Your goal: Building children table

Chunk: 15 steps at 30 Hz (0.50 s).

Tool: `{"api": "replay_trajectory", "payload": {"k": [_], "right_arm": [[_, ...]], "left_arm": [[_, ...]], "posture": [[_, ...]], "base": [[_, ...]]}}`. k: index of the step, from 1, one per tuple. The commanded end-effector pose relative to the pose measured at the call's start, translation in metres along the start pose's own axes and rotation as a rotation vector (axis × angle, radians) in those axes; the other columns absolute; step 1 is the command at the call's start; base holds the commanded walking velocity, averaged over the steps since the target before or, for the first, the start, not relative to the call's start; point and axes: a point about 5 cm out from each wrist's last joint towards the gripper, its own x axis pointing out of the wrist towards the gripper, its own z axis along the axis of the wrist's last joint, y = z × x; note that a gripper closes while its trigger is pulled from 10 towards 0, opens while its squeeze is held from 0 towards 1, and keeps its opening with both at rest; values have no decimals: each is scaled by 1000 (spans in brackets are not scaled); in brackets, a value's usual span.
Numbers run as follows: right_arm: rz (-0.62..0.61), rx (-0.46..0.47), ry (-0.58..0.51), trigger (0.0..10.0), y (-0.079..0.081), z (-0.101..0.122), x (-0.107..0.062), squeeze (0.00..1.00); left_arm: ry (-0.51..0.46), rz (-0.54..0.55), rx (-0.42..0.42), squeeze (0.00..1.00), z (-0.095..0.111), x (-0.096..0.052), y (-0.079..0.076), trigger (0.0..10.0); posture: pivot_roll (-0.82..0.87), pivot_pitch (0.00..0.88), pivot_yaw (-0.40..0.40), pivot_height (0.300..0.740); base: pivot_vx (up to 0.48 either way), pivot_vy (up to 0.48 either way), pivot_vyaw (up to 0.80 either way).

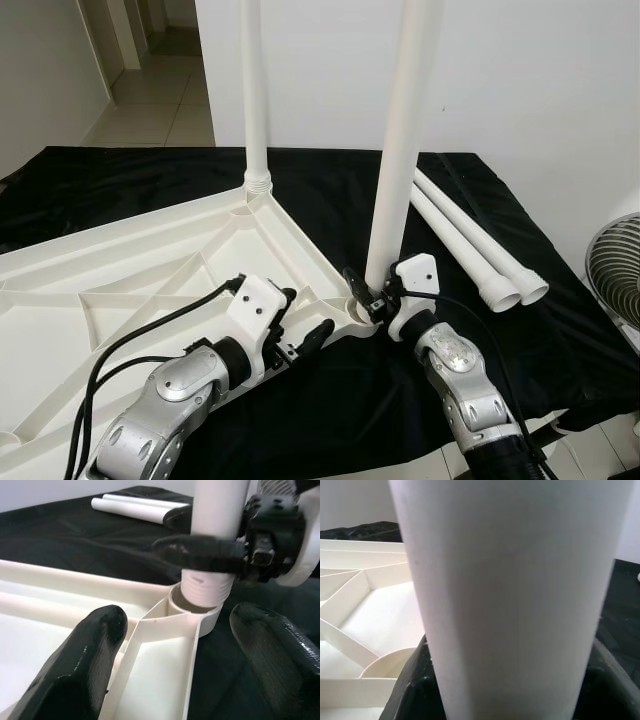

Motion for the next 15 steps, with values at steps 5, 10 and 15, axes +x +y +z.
{"api": "replay_trajectory", "payload": {"k": [5, 10, 15], "right_arm": [[57, 17, 71, 10000, 8, -17, 0, 0], [129, 46, -2, 10000, 17, -9, 1, 0], [175, 63, -49, 10000, 23, -4, -5, 0]], "left_arm": [[13, -107, -4, 0, 0, -3, -7, 10000], [16, -95, -5, 0, 2, -6, -5, 10000], [20, -93, -6, 0, 2, -7, -5, 10000]], "posture": [[89, 77, -22, 740], [105, 90, -20, 740], [106, 93, -21, 740]], "base": [[0, 0, 0], [0, 0, 0], [0, 0, 0]]}}
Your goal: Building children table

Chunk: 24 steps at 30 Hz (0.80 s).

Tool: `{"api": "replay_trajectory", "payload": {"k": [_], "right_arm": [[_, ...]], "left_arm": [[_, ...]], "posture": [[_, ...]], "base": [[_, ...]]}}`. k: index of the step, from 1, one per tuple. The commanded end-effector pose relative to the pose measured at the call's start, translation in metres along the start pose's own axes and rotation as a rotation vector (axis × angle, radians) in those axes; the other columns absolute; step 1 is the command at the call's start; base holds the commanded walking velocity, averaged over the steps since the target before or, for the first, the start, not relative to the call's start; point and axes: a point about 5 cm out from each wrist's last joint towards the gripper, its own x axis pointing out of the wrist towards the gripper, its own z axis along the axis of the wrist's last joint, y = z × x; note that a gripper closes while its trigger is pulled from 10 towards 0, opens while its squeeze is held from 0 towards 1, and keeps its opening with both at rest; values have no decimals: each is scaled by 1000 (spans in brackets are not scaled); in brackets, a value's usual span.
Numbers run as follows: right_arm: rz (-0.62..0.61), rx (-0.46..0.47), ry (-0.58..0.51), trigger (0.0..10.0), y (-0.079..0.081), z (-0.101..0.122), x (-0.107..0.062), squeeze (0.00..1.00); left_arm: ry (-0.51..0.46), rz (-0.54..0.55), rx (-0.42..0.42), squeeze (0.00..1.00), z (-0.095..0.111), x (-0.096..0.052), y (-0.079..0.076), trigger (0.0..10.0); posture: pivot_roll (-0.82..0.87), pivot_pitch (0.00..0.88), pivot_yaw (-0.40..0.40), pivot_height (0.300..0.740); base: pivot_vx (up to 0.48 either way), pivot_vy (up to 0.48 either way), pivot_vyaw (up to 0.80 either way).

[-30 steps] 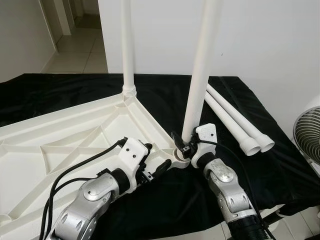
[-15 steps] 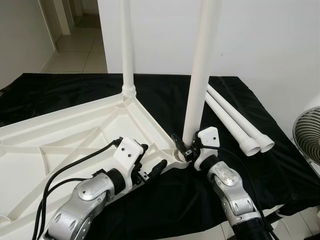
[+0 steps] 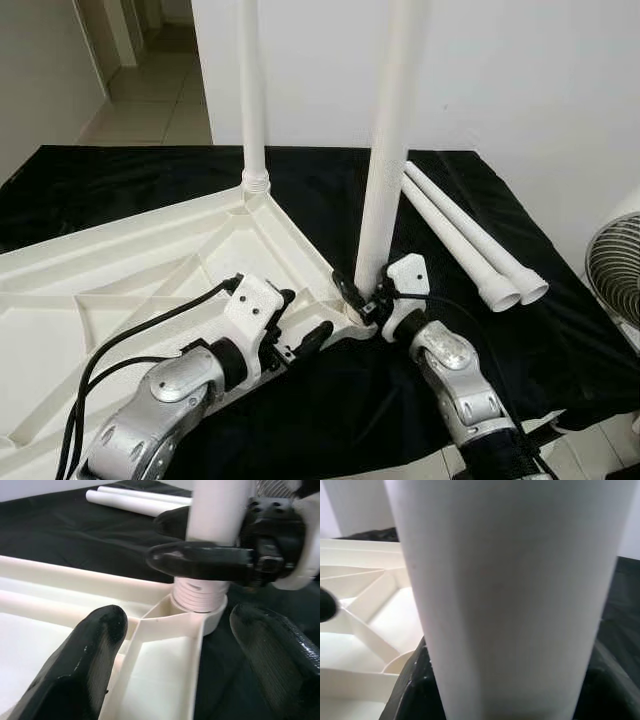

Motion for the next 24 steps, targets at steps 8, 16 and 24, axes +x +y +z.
{"api": "replay_trajectory", "payload": {"k": [8, 16, 24], "right_arm": [[-35, 140, 34, 10000, -1, -12, -9, 0], [-112, 183, 137, 10000, -10, -24, -6, 0], [-77, 138, 150, 10000, -4, -24, -4, 0]], "left_arm": [[-5, -82, -4, 0, 3, -3, -5, 10000], [-5, -86, -2, 0, 4, -2, -5, 10000], [-7, -71, -4, 0, 5, -3, -4, 10000]], "posture": [[97, 100, -15, 740], [98, 100, -16, 740], [104, 102, -22, 740]], "base": [[0, 0, 0], [0, 0, 0], [0, 0, 0]]}}
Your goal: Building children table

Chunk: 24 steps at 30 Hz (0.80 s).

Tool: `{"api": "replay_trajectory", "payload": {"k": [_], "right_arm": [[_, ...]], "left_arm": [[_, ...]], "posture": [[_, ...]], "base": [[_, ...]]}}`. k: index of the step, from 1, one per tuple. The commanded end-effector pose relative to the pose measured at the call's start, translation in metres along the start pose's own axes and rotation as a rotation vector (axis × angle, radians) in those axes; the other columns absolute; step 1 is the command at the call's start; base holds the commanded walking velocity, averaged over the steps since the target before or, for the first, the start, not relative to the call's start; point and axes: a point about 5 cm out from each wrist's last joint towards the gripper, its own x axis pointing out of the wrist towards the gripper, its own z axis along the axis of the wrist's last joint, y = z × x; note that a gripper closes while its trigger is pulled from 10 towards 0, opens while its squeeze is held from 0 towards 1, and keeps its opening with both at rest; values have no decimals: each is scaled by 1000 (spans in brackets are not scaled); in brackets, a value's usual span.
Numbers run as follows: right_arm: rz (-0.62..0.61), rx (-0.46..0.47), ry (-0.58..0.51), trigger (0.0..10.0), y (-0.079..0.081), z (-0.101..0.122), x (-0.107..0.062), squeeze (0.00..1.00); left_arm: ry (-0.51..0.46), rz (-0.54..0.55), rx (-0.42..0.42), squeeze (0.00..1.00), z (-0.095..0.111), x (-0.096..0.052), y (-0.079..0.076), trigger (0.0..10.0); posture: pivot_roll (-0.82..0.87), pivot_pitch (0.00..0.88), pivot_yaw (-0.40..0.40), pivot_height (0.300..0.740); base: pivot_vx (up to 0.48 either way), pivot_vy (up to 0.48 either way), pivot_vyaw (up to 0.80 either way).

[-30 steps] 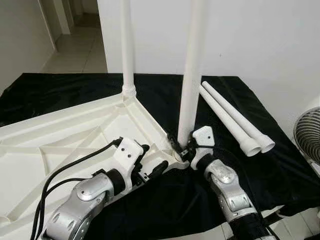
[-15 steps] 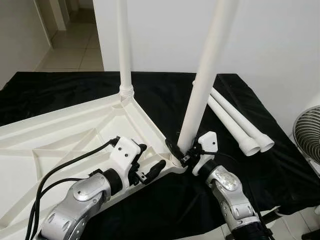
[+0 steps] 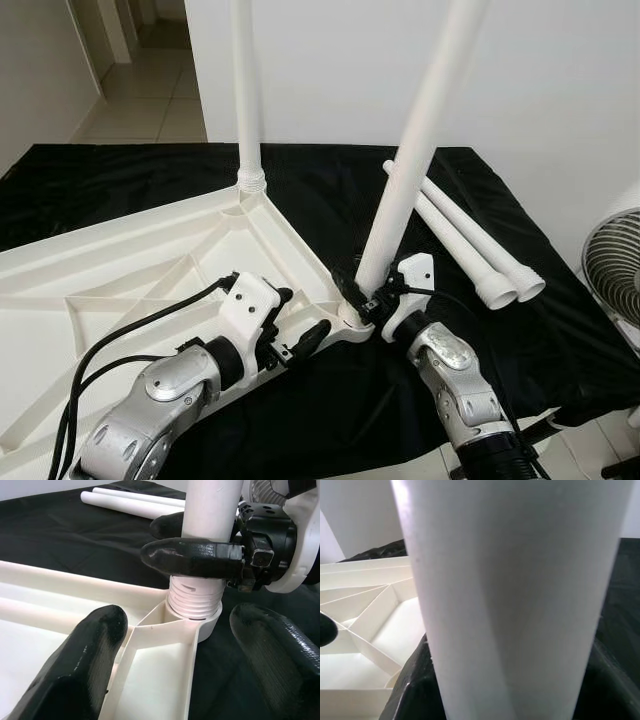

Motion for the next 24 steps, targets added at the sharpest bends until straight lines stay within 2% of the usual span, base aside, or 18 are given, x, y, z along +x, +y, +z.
{"api": "replay_trajectory", "payload": {"k": [1, 7, 11, 13, 18, 24], "right_arm": [[-15, 10, 107, 10000, -1, -21, -7, 0], [-83, 112, 132, 10000, -6, -26, -8, 0], [21, -152, 106, 10000, 6, -26, -17, 0], [21, -152, 106, 10000, 6, -26, -17, 0], [104, -263, 83, 10000, 13, -23, -22, 0], [106, -248, 111, 10000, 11, -31, -27, 0]], "left_arm": [[1, -53, 5, 0, 2, -2, -3, 10000], [-4, -47, 4, 0, 3, -2, -2, 10000], [-5, -46, 2, 0, 4, -3, -2, 10000], [-5, -46, 2, 0, 4, -3, -2, 10000], [-5, -51, 5, 0, 5, -3, -2, 10000], [-6, -49, 7, 0, 6, -4, 0, 10000]], "posture": [[104, 102, -22, 740], [108, 104, -27, 740], [104, 105, -23, 740], [104, 105, -23, 740], [103, 104, -23, 740], [103, 104, -21, 740]], "base": [[0, 0, 0], [0, 0, 0], [0, 0, 0], [0, 0, 0], [0, 0, 0], [0, 0, 0]]}}
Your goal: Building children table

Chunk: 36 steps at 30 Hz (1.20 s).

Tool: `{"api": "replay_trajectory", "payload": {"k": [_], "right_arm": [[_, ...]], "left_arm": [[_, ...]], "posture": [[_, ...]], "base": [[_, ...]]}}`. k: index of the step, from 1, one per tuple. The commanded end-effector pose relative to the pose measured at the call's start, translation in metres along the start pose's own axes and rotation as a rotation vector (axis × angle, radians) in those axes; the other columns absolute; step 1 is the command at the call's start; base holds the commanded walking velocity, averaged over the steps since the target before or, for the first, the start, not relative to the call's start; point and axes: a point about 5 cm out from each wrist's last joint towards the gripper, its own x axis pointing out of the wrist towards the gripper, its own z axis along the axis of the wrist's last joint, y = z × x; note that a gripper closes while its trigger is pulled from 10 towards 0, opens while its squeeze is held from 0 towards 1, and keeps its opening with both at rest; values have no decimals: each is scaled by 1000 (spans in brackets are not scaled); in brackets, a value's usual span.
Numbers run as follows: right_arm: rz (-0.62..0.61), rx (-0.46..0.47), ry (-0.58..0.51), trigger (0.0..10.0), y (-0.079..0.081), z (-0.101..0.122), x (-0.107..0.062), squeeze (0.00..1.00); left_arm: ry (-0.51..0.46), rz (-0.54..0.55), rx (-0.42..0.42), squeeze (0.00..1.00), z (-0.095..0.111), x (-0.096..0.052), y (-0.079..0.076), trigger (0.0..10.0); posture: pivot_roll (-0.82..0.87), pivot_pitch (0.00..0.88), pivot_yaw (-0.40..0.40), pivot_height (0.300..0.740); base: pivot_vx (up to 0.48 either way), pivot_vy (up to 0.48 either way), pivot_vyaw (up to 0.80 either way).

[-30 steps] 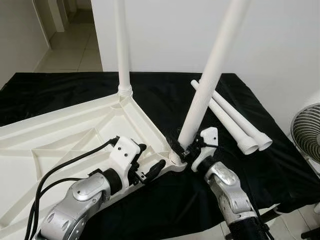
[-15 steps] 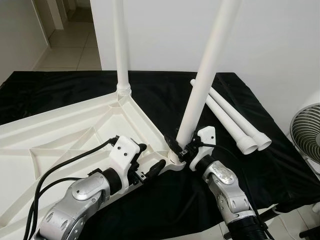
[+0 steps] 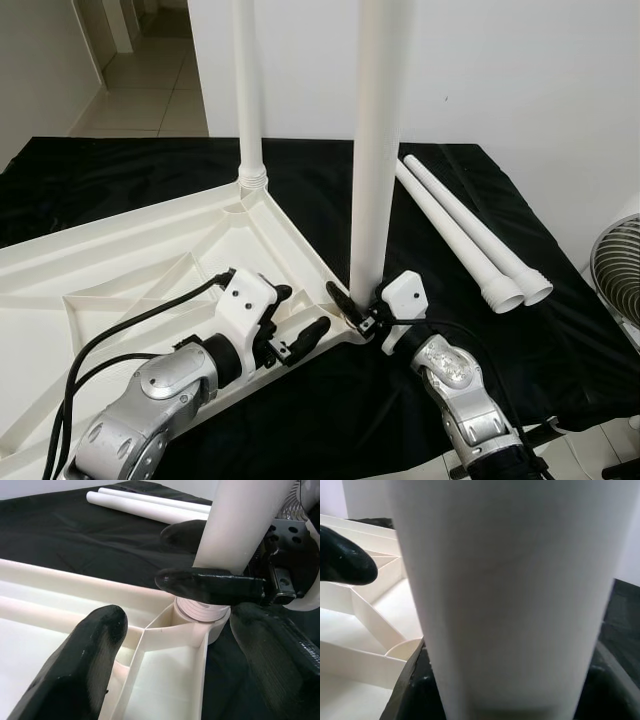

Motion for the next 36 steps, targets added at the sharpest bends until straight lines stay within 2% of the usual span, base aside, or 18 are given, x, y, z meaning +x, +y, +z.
{"api": "replay_trajectory", "payload": {"k": [1, 3, 5, 6, 7, 13, 21, 25, 36], "right_arm": [[32, 43, 143, 10000, 8, -28, -14, 0], [27, 63, 149, 10000, 9, -31, -16, 0], [-27, 172, 164, 10000, 6, -38, -18, 0], [-27, 172, 164, 10000, 6, -38, -18, 0], [-56, 224, 181, 10000, 4, -43, -19, 0], [-107, 312, 219, 10000, -2, -52, -19, 0], [-131, 313, 282, 10000, -13, -59, -17, 0], [-182, 354, 317, 10000, -20, -64, -15, 0], [-211, 401, 349, 10000, -22, -71, -17, 0]], "left_arm": [[3, -49, 8, 0, 2, -2, -2, 10000], [3, -49, 9, 0, 3, -2, -2, 10000], [3, -51, 12, 0, 4, -3, -2, 10000], [3, -51, 12, 0, 4, -3, -2, 10000], [3, -53, 13, 0, 4, -3, -2, 10000], [3, -59, 13, 0, 5, -4, -3, 10000], [1, -57, 14, 0, 6, -4, -3, 10000], [0, -49, 15, 0, 6, -5, -2, 10000], [1, -43, 14, 0, 7, -6, -1, 10000]], "posture": [[103, 104, -21, 740], [103, 105, -18, 740], [102, 109, -11, 740], [102, 109, -11, 740], [102, 110, -8, 740], [101, 116, -6, 740], [103, 119, -12, 740], [105, 118, -17, 740], [108, 121, -19, 740]], "base": [[0, 0, 0], [0, 0, 0], [0, 0, 0], [0, 0, 0], [0, 0, 0], [0, 0, 0], [0, 0, 0], [0, 0, 0], [0, 0, 0]]}}
